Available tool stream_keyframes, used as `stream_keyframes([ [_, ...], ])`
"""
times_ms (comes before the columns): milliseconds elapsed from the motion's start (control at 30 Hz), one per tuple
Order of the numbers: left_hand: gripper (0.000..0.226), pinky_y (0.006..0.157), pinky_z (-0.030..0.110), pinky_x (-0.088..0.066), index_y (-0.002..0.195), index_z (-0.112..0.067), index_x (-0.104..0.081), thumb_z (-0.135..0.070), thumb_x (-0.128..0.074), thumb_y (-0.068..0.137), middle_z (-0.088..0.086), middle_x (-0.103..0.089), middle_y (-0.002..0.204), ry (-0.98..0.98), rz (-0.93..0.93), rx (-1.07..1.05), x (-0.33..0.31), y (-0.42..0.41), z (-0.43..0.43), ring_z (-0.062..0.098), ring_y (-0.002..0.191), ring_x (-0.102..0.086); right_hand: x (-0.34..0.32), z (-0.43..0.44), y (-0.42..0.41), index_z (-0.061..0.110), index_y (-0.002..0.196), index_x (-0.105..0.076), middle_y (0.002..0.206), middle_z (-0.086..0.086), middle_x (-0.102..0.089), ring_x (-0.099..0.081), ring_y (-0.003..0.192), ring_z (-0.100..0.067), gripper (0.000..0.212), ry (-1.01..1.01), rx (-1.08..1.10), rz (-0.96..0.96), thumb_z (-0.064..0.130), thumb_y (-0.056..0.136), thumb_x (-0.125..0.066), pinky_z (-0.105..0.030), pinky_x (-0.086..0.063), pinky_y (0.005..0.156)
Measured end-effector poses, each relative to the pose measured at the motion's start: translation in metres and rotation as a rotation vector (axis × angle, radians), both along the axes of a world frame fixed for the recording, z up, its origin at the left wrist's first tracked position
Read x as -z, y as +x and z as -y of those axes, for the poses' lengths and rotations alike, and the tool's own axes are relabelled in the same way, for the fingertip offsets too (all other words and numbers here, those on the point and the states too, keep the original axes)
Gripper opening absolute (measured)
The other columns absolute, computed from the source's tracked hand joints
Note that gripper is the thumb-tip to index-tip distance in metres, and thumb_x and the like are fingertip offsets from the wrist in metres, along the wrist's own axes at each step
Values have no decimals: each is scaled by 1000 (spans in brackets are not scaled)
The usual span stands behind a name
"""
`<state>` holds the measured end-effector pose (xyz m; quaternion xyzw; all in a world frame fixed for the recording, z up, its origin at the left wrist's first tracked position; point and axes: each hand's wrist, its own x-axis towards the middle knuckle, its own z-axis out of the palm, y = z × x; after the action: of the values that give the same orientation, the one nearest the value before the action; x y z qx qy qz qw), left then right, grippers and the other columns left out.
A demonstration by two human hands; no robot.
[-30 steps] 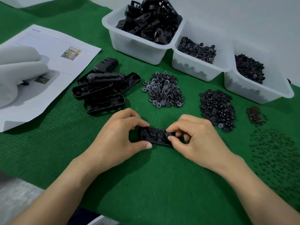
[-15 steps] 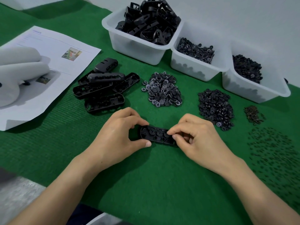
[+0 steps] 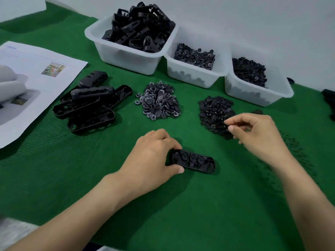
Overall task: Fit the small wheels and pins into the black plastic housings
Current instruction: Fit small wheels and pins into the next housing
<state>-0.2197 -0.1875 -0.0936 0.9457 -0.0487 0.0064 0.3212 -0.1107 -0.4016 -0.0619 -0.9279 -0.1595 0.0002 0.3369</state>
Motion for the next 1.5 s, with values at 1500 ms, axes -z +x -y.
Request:
stream_keyframes([
  [1500,46,81,4,-31,100,-28,-59,-51,-71,63,-21,-43,101,-141,-15,172,7,24,32,-8,98,-39,17,2,-18,20,78,-68,74,15,-56,-49,57,2,6,-166,-96,35,18,75,-73,-16,-41,62],
])
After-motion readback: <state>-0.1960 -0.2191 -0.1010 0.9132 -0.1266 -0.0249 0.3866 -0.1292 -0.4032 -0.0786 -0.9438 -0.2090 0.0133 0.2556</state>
